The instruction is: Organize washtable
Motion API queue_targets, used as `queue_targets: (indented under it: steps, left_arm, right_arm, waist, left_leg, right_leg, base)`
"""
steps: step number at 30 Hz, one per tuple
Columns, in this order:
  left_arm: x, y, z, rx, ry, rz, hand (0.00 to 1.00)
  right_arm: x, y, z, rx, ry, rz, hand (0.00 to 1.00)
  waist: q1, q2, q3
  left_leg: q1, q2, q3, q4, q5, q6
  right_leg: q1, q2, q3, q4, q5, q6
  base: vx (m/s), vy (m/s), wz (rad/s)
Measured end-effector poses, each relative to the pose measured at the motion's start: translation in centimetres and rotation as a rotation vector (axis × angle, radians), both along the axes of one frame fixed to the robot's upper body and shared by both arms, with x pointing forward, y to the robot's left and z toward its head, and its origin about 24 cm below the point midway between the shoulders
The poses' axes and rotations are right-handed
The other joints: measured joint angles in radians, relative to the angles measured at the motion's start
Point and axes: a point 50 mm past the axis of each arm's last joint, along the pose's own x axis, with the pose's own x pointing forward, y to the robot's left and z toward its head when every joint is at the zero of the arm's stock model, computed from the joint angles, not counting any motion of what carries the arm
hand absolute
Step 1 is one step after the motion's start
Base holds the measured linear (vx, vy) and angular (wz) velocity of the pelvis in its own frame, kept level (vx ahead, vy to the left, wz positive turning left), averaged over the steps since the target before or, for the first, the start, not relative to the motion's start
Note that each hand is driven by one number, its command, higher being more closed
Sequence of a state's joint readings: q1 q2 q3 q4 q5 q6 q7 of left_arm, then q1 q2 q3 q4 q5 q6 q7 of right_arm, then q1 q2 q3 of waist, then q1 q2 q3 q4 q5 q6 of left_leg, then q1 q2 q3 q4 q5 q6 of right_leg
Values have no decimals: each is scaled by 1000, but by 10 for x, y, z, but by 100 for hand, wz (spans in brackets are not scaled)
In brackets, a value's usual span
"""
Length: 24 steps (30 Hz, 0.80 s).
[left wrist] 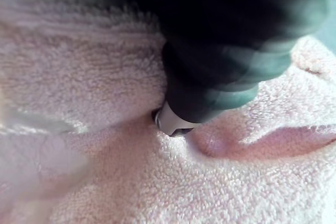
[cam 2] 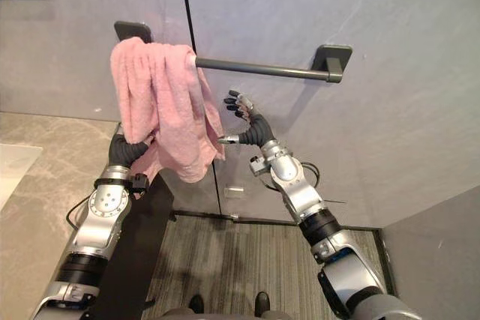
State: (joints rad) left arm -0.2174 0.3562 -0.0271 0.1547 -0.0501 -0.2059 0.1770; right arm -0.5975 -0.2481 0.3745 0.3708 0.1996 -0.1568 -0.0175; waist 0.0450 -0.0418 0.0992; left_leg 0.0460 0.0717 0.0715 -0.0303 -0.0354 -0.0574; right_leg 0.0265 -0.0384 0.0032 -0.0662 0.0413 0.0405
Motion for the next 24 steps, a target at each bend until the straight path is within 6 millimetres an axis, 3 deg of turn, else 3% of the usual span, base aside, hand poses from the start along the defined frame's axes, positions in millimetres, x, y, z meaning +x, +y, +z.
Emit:
queue_targets:
  steps: [12, 13, 24]
  left_arm:
    - [5, -3, 11, -29, -39, -14, 100]
    - [6, -3, 12, -29, -43, -16, 100]
    - [6, -3, 13, -29, -49, -17, 100]
  right_arm:
    - [9, 10, 4, -43, 21, 41, 0]
    - [10, 11, 4, -47, 25, 45, 100]
    - [15, 8, 3, -42, 52, 42, 100]
  waist:
    - [25, 3, 13]
    - [27, 3, 14]
    - [29, 8, 19]
  left_leg:
    - [-25, 0, -17, 4, 1, -1]
    - [-28, 0, -21, 5, 1, -1]
    - [-33, 0, -29, 8, 1, -1]
  right_leg:
    - [-15, 0, -14, -4, 0, 0]
    - [-15, 0, -17, -4, 0, 0]
    - [-16, 0, -23, -4, -1, -1]
  base:
    - [-2, -4, 4]
    - [-18, -5, 10]
    - [-5, -1, 2]
